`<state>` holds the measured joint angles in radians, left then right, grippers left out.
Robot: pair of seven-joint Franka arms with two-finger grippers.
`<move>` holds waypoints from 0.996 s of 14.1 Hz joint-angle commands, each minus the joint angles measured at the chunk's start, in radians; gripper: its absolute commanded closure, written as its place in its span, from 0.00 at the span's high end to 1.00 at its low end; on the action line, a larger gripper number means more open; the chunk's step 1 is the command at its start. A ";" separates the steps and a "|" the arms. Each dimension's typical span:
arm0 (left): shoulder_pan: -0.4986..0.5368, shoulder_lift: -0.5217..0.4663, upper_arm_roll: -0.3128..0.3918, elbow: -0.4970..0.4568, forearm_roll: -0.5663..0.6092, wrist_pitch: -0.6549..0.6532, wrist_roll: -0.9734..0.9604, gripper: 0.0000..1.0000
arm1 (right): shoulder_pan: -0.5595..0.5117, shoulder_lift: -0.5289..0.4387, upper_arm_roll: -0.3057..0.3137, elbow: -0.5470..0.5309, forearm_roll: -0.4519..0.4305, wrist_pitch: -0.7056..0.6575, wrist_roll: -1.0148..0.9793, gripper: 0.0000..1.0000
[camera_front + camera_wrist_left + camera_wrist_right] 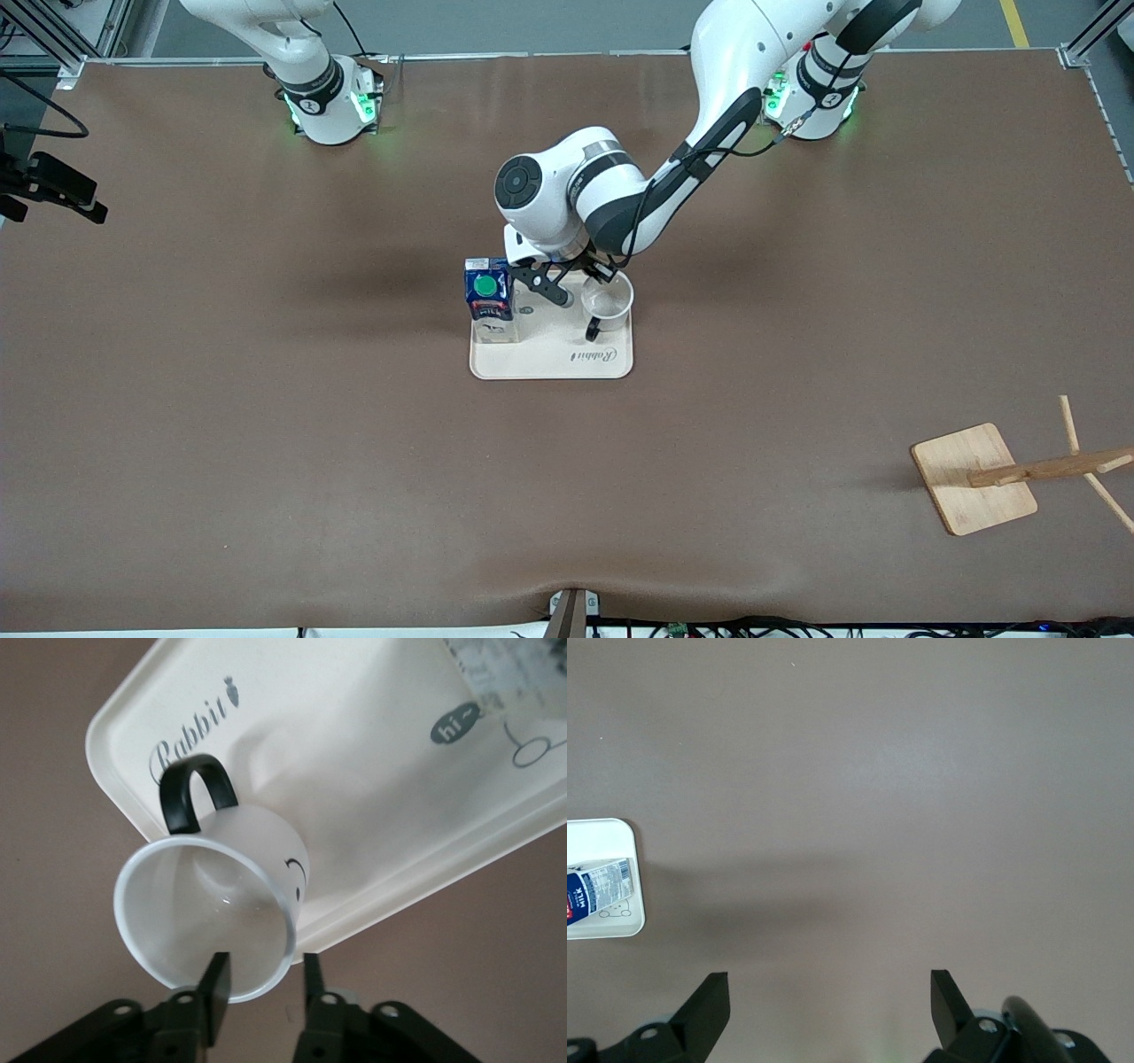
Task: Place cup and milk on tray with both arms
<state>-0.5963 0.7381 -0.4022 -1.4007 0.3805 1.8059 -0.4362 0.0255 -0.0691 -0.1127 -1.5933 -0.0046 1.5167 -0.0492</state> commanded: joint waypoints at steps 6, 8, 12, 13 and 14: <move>0.087 -0.242 0.003 0.017 -0.068 -0.132 0.005 1.00 | -0.012 0.005 0.005 0.016 0.012 -0.006 -0.011 1.00; 0.165 -0.333 0.003 0.015 -0.069 -0.171 0.004 1.00 | -0.015 0.005 0.005 0.015 0.014 -0.007 -0.011 1.00; 0.366 -0.449 -0.001 0.019 -0.144 -0.236 0.002 1.00 | -0.016 0.005 0.004 0.015 0.020 -0.007 -0.009 1.00; 0.427 -0.486 0.005 0.017 -0.202 -0.255 -0.003 1.00 | -0.016 0.005 0.004 0.015 0.020 -0.006 -0.009 1.00; 0.513 -0.526 0.002 0.003 -0.240 -0.261 -0.015 1.00 | -0.018 0.005 0.004 0.015 0.020 -0.006 -0.011 1.00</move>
<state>-0.2023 0.2918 -0.3958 -1.3509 0.2205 1.5606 -0.4352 0.0250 -0.0691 -0.1154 -1.5928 -0.0009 1.5167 -0.0492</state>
